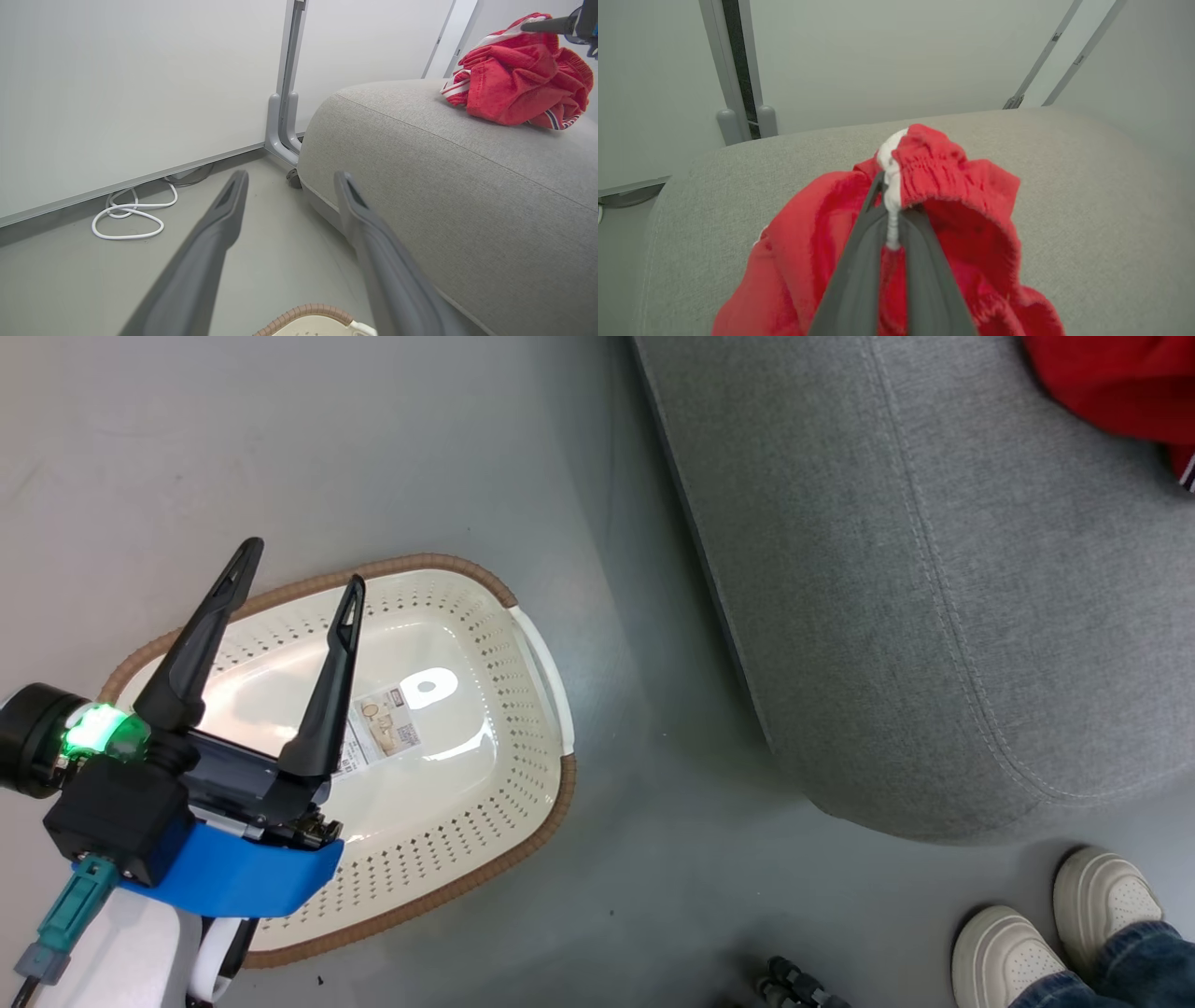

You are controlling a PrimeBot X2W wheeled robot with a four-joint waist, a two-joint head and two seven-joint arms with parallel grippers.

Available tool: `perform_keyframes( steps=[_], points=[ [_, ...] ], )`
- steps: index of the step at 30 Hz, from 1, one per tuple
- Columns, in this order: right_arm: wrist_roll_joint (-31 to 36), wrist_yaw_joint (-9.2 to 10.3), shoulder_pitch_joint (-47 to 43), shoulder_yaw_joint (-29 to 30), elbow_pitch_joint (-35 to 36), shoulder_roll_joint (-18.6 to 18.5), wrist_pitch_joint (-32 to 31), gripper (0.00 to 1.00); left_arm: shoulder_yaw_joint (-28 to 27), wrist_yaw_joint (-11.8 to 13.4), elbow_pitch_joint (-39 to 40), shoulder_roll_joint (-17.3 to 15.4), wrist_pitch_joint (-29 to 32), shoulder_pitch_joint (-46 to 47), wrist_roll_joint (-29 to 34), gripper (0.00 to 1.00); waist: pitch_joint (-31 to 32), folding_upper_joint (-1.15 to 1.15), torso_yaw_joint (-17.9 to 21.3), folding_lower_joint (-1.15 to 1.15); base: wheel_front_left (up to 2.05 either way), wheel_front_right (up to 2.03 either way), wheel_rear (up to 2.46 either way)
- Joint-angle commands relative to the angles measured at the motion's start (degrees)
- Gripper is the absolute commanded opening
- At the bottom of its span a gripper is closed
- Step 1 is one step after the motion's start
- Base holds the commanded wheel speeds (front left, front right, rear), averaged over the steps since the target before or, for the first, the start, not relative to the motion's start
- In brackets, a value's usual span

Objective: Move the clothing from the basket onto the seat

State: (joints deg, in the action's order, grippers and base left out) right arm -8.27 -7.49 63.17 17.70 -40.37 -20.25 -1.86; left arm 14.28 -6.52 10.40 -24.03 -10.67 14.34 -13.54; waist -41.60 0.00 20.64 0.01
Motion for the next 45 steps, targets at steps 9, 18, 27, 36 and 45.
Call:
perform_keyframes(
  steps=[9, 18, 27, 36, 45],
  points=[
    [2.05, -0.01, -4.67, -5.6, -6.71, 1.02, 3.12, 1.0, 0.41, 0.32, -4.36, 2.2, -2.59, 0.41, -2.0, 1.0, 6.09, 0.0, -1.37, -0.01, 0.0, 0.0, 0.0],
    [-1.03, -0.01, -16.39, -11.01, -1.97, 2.87, 5.51, 1.0, -0.45, 0.42, -12.95, 7.02, -4.43, -3.21, -5.2, 1.0, 18.39, 0.0, -2.62, -0.01, 0.0, 0.0, 0.0],
    [-2.2, -0.01, -34.45, -14.86, 12.92, 8.14, 6.6, 1.0, -5.52, 0.12, -18.6, 12.27, -4.56, -8.4, -7.28, 1.0, 28.77, 0.0, -4.58, -0.01, 0.0, 0.0, 0.0],
    [1.8, -0.02, -50.37, -13.33, 25.37, 15.5, 6.91, 1.0, -8.78, -0.62, -22.87, 15.74, -4.54, -11.92, -6.72, 1.0, 35.3, 0.0, -8.4, -0.01, 0.0, 0.0, 0.0],
    [4.55, -0.01, -59.59, -13.51, 33.63, 17.24, 4.98, 1.0, -10.75, -1.04, -25.85, 17.59, -4.54, -13.88, -6.46, 1.0, 38.04, 0.0, -11.86, -0.01, 0.0, 0.0, 0.0]
  ],
)
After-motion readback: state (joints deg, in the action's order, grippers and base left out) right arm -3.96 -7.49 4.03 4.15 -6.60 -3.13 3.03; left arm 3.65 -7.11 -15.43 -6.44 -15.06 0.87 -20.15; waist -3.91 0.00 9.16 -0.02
